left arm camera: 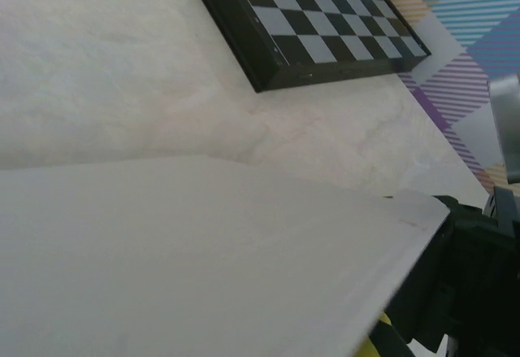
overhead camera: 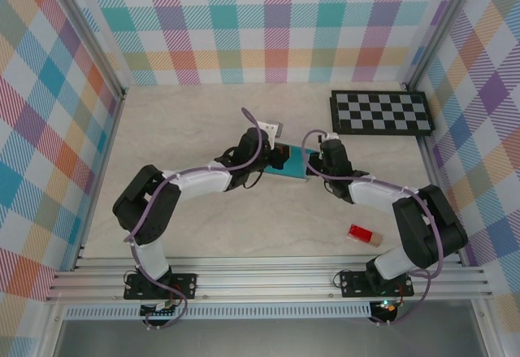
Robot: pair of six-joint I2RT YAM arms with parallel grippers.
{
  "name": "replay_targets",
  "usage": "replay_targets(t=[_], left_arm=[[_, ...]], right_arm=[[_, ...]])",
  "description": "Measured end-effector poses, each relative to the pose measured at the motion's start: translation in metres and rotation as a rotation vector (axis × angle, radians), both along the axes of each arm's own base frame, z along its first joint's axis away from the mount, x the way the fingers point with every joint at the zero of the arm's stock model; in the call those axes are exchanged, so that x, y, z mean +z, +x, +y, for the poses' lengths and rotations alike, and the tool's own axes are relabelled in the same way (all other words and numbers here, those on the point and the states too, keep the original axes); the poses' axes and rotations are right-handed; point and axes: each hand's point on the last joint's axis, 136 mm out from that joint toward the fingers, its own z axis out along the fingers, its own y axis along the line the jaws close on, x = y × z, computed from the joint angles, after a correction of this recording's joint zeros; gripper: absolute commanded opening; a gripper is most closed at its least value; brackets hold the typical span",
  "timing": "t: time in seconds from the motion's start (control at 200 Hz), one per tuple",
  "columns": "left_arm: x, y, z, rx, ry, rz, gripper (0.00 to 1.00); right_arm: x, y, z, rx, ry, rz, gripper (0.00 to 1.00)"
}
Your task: Fold the paper box
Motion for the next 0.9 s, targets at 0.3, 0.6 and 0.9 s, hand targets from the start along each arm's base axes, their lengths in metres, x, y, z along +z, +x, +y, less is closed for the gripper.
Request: replay_targets(t=[0.3,0.6,0.9], left_arm=[[-0.018,0.006,0.028,0.008,0.046,0.115,0.02],[0.073,-0.004,0.123,-0.009,0.067,-0.251,0.46],[0.024,-0.003,0.145,-0.144,0.058,-0.304,0.54]], right_arm=[[0.007,0.003,0.005,0.034,-0.033,0.06,0.0],[0.035,0.021,-0.003,0.147,-0.16,0.129,0.0],[0.043,0.021,-0.009,0.297,-0.158,0.28,0.0]])
